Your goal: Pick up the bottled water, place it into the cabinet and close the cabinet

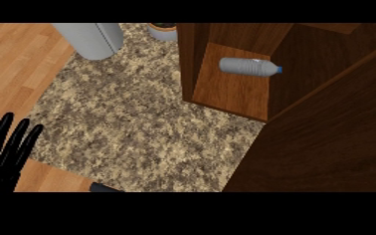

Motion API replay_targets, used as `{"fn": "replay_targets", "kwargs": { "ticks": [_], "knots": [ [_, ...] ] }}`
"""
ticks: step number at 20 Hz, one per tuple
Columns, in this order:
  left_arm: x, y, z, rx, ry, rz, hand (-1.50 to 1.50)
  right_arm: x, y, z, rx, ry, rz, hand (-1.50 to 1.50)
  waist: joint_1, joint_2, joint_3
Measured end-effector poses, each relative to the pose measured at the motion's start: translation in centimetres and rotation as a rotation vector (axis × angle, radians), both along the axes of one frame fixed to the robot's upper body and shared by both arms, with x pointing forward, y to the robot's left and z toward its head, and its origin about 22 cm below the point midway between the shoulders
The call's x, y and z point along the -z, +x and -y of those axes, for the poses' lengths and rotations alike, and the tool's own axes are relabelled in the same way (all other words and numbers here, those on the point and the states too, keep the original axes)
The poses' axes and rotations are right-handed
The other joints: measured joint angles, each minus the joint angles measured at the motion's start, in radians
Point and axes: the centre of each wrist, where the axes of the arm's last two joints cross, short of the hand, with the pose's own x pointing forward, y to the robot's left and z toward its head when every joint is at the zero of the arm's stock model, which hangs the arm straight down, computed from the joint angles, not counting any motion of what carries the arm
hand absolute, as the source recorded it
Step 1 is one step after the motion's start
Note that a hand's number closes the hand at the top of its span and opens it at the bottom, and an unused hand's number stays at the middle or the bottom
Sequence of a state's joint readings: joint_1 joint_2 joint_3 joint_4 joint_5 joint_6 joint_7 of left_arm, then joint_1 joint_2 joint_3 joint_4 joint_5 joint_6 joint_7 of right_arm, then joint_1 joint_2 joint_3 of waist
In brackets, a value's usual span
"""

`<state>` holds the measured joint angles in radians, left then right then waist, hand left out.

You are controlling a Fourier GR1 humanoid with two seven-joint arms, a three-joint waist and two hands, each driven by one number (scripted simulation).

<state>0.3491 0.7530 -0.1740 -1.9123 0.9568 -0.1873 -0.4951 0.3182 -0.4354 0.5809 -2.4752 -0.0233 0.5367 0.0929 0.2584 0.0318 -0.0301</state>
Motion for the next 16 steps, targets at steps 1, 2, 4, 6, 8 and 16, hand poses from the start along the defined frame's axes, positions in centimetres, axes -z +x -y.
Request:
{"fn": "replay_targets", "kwargs": {
  "ticks": [1,2,4,6,8,16],
  "knots": [
    [-0.1,0.1,-0.1,0.0,0.0,0.002,-1.5,-0.1,0.1,-0.1,-0.007,-0.006,0.006,1.5,0.001,0.001,0.0],
    [-0.2,0.1,-0.1,0.001,0.0,0.006,-1.5,-0.2,0.2,-0.1,-0.015,-0.014,0.013,1.5,-0.001,0.001,0.0],
    [-0.2,0.2,-0.2,0.0,-0.002,0.008,-1.5,-0.3,0.4,-0.2,-0.027,-0.024,0.018,1.5,-0.003,0.003,0.0],
    [-0.2,0.2,-0.4,-0.001,-0.003,0.006,-1.5,-0.3,0.5,-0.3,-0.038,-0.024,0.016,1.5,-0.001,0.006,-0.001],
    [-0.2,0.2,-0.6,-0.003,-0.001,0.007,-1.5,-0.2,0.6,-0.3,-0.05,-0.018,0.006,1.5,0.0,0.01,-0.001],
    [-0.7,0.8,-1.1,0.006,0.004,0.035,-1.5,0.8,1.2,-0.7,-0.125,0.065,-0.077,1.5,0.027,0.033,-0.001]
  ]
}}
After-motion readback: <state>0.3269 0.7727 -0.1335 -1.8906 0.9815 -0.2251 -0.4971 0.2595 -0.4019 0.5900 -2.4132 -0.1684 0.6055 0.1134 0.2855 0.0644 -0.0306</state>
